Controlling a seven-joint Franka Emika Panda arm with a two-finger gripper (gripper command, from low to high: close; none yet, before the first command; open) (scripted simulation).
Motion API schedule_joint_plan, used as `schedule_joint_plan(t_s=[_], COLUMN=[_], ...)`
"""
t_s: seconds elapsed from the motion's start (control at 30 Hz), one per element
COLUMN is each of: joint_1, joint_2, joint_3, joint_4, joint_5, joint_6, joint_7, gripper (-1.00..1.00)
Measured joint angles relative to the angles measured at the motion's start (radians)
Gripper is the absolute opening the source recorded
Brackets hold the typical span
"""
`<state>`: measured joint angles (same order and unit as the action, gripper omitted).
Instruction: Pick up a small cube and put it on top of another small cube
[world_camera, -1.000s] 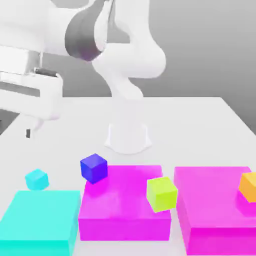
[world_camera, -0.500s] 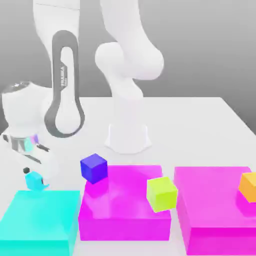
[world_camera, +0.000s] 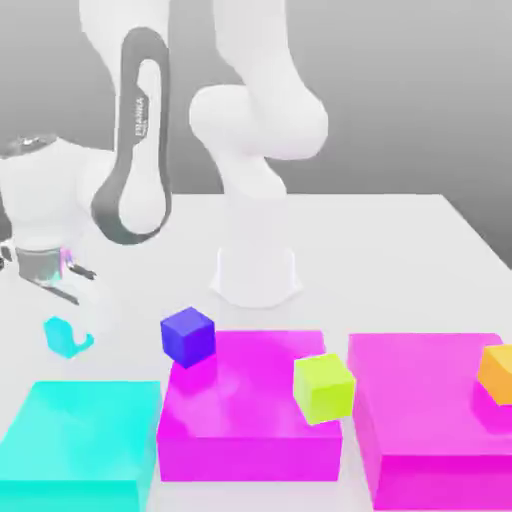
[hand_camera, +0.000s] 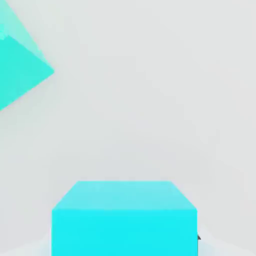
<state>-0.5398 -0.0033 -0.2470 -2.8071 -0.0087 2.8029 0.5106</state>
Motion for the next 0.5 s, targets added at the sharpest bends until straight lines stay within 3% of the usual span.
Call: schedule_joint_plan(t_s=[0.2, 0.5], joint_1=[0.078, 0.281], joint_2=[-0.22, -0.545], joint_3=[0.069, 0.142], joint_4=[-0.045, -0.115], joint_5=[-0.091, -0.07], joint_6=[-0.173, -0.43], joint_7=[-0.098, -0.361], gripper=[-1.0, -1.0])
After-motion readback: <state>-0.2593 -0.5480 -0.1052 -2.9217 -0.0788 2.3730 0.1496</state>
